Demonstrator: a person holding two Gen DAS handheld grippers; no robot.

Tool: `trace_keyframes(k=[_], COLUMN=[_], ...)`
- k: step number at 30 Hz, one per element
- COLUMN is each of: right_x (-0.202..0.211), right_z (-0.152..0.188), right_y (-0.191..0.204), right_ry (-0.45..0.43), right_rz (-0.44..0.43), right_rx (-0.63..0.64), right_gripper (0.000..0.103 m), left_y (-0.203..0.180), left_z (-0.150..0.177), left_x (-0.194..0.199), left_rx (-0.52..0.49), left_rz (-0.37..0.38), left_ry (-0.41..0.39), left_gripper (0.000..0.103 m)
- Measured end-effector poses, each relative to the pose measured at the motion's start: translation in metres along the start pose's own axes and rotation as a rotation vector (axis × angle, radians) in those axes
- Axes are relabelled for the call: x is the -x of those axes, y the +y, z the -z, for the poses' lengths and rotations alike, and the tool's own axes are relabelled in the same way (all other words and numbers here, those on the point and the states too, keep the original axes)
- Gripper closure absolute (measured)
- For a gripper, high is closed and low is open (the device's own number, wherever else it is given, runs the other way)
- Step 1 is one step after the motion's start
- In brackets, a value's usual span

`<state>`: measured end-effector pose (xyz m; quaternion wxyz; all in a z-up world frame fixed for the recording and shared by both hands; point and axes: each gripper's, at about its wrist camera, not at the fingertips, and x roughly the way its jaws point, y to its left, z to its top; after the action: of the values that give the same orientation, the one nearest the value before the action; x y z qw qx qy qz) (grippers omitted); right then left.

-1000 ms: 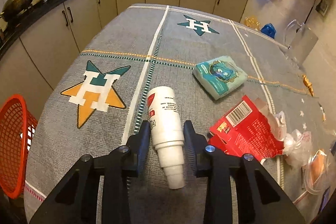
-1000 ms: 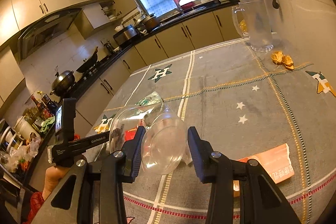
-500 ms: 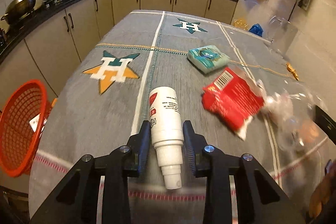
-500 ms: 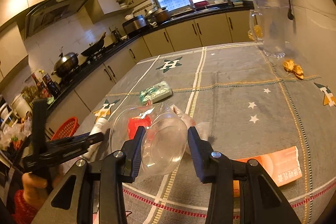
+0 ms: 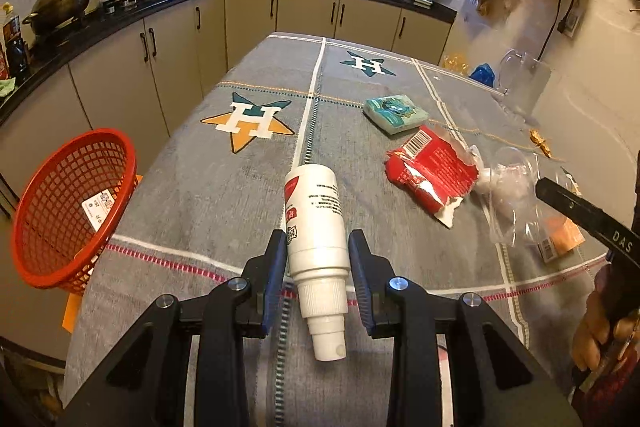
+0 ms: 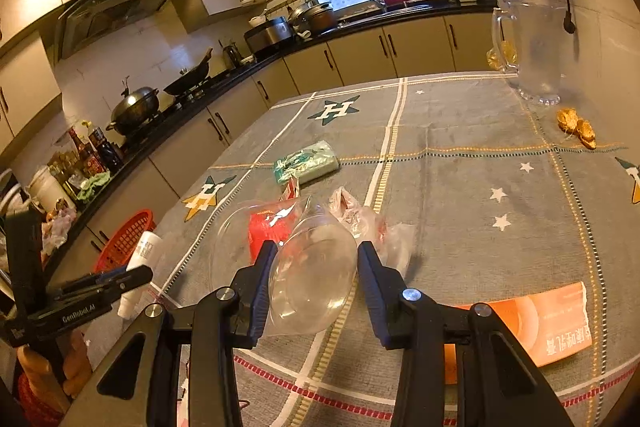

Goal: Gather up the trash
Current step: 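Carry the white bottle and clear container over the orange basket with both tools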

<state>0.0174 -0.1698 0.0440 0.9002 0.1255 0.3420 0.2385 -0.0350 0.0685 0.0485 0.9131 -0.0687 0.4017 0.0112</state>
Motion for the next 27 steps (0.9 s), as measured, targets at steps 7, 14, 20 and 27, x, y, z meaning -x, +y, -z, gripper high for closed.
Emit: trace_keyframes(k=[7, 14, 20, 27], right_x=[0.002, 0.009, 0.013, 0.01], right_z=[0.0, 0.0, 0.004, 0.011], right_y=[0.0, 0.008, 0.026, 0.04], right_ry=[-0.001, -0.022, -0.048, -0.047], right_rz=[-0.009, -0.019, 0.019, 0.055], right_rx=[-0.003, 0.024, 0.104, 0.184], right_gripper=[0.059, 0.059, 0.059, 0.059], left_y=[-0.005, -0.01, -0.016, -0.024], left_z=[0.004, 0.01, 0.016, 0.021], left_x=[0.01, 0.015, 0.013, 0.012], left_rx=[-0.011, -0.016, -0.03, -0.051], left_rz=[0.0, -0.01, -0.012, -0.009], left_ry=[-0.012, -0.014, 0.002, -0.008], left_gripper=[0.073, 0.073, 0.073, 0.073])
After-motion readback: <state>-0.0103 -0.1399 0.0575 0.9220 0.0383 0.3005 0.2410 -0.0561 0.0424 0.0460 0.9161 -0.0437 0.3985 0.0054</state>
